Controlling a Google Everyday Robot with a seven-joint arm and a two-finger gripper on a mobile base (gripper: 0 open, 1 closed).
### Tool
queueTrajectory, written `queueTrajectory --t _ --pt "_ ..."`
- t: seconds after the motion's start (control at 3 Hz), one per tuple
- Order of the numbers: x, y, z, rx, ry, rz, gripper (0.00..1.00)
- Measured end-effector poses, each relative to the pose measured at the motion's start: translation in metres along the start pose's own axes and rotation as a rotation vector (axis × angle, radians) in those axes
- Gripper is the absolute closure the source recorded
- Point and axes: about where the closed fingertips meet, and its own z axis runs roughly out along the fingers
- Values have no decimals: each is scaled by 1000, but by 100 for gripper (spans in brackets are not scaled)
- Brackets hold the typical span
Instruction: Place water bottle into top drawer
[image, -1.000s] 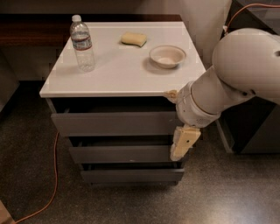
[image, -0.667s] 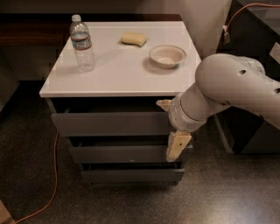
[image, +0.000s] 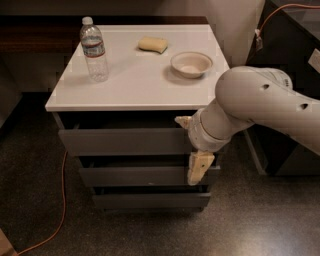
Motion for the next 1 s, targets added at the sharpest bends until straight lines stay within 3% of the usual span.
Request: queueTrajectory --t 0.33,1.0 --pt "7 -9 35 13 8 -44 0" --pt "21 -28 72 63 16 -71 0"
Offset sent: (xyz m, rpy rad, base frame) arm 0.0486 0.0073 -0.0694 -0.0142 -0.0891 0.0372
